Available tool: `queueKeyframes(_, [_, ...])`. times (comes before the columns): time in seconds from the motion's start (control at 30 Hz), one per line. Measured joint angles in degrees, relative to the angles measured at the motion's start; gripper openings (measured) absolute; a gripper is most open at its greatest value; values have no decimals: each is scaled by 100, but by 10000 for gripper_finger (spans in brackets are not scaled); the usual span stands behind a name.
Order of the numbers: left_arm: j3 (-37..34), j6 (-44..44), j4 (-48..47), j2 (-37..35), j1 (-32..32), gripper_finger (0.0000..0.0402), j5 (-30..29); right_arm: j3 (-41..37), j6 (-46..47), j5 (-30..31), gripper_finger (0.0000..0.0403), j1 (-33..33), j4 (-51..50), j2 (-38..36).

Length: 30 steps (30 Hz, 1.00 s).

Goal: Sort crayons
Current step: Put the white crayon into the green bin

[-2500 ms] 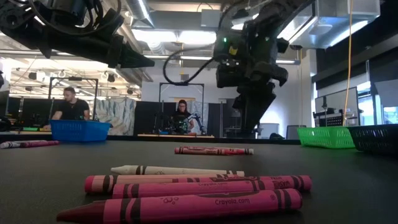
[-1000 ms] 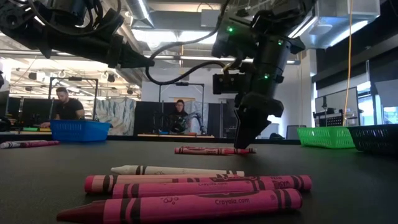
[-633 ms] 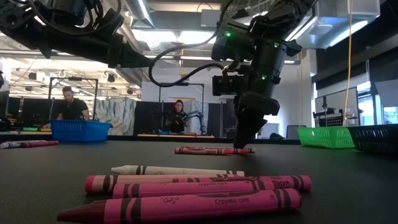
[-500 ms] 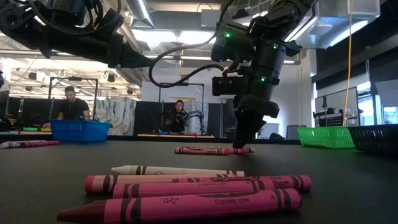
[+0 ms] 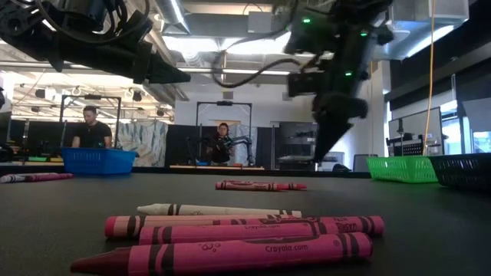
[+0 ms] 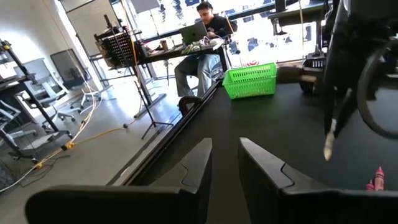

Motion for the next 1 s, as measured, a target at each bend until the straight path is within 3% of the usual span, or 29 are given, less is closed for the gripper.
queueKeyframes(0.23, [0, -28, -4, 0, -4, 71, 2, -1177, 499, 586, 20, -373, -73, -1545])
queueKeyframes(0.5, [0, -28, 13, 0, -4, 71, 0, -1784, 669, 1244, 21, -1467, -694, -3117])
queueKeyframes(0.73, [0, -28, 13, 0, -4, 71, 0, -1788, 668, 1573, 21, -2645, -1364, -3398])
queueKeyframes(1.0, [0, -28, 13, 0, -4, 71, 0, -1788, 298, 1548, 21, -3787, -1228, -3147])
